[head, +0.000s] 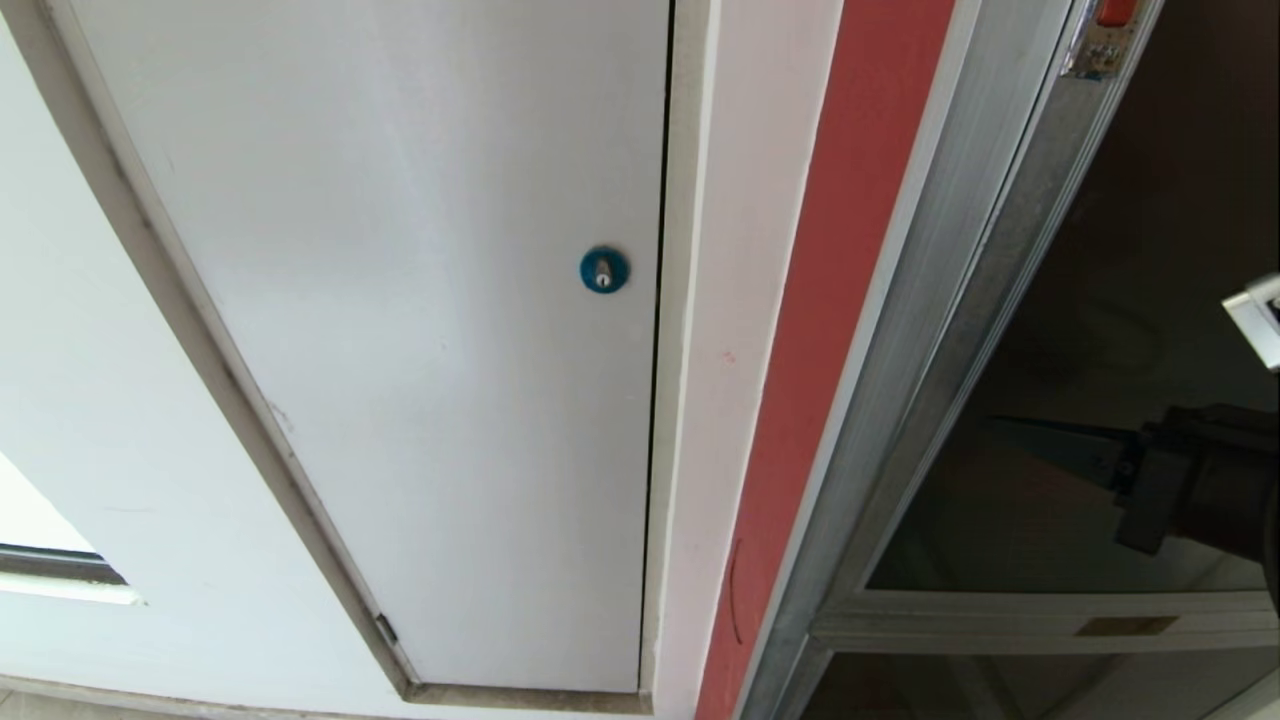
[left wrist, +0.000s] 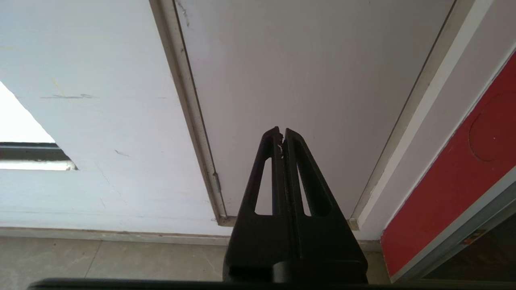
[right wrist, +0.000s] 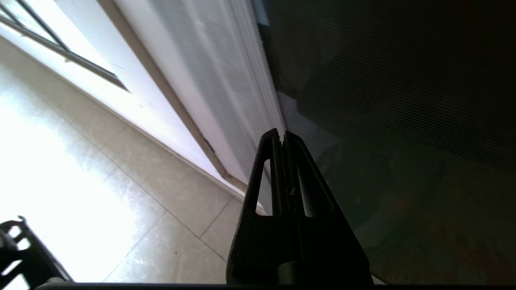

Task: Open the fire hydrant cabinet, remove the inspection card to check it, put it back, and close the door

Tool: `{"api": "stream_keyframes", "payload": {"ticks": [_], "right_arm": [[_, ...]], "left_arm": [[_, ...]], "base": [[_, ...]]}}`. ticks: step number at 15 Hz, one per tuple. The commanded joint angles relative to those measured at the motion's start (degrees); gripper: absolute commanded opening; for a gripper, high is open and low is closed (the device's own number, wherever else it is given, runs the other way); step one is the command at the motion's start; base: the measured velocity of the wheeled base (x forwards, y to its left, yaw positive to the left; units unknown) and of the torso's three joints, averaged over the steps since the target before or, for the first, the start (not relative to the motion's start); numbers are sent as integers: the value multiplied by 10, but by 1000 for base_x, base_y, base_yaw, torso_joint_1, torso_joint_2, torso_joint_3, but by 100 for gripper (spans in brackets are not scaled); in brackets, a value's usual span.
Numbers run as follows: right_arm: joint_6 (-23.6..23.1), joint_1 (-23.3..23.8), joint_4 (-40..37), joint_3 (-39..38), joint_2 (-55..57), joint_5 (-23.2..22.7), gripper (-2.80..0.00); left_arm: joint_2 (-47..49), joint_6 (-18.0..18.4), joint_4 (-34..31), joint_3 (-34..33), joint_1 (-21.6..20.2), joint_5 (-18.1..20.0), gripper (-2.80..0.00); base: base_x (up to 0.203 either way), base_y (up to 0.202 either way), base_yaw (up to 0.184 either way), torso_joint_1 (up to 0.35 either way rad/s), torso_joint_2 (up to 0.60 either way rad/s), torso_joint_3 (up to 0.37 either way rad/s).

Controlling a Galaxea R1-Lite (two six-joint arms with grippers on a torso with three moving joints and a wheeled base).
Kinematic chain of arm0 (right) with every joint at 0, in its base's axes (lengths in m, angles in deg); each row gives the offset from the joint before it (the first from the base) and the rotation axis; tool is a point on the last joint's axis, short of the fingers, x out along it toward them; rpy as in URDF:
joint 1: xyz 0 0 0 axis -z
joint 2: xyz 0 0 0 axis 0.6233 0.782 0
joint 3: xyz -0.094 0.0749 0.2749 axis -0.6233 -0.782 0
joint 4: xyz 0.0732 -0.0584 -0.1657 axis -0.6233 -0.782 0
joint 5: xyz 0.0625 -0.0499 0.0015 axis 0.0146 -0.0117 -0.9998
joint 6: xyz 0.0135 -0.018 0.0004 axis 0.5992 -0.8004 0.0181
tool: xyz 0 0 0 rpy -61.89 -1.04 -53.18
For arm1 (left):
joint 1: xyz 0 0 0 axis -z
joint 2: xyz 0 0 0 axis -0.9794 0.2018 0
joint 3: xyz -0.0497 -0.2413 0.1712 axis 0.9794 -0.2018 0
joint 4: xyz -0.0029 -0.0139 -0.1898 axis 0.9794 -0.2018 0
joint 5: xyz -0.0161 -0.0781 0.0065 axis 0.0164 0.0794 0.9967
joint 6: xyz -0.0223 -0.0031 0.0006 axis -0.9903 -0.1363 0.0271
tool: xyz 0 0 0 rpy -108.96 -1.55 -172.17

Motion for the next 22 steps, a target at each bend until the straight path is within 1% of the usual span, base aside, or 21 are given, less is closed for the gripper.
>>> {"api": "stream_keyframes", "payload": {"ticks": [1, 5, 8, 11, 12, 15, 18, 20, 22], "right_arm": [[8, -12, -2, -1, -53, -9, -280], [10, -24, -4, -2, -98, -9, -280], [14, -24, -4, 20, -110, -8, -280], [78, -24, -4, 59, -114, -12, -280], [88, -24, -4, 78, -114, -20, -280], [100, -33, -5, 118, -108, -27, -280], [112, -33, -5, 152, -110, -47, -280], [136, -34, -5, 182, -108, -52, -280], [159, -35, -5, 216, -95, -67, -280]], "left_arm": [[1, 0, 0, 0, 0, 0, -280], [1, 0, 0, 0, 0, 0, -280], [0, 0, 0, 0, 0, 0, -280], [1, 0, 0, 0, 0, 0, -280], [0, 0, -1, 0, 0, 0, -280], [0, 0, 0, 0, 0, 0, -280], [1, 0, -1, 0, 0, 0, -280], [1, 0, 0, 0, 0, 0, -280], [1, 0, 0, 0, 0, 0, -280]], "base": [[0, 0, 0, 0, 0, 0], [0, 0, 0, 0, 0, 0], [0, 0, 0, 0, 0, 0], [0, 0, 0, 0, 0, 0], [0, 0, 0, 0, 0, 0], [0, 0, 0, 0, 0, 0], [0, 0, 0, 0, 0, 0], [0, 0, 0, 0, 0, 0], [0, 0, 0, 0, 0, 0]]}}
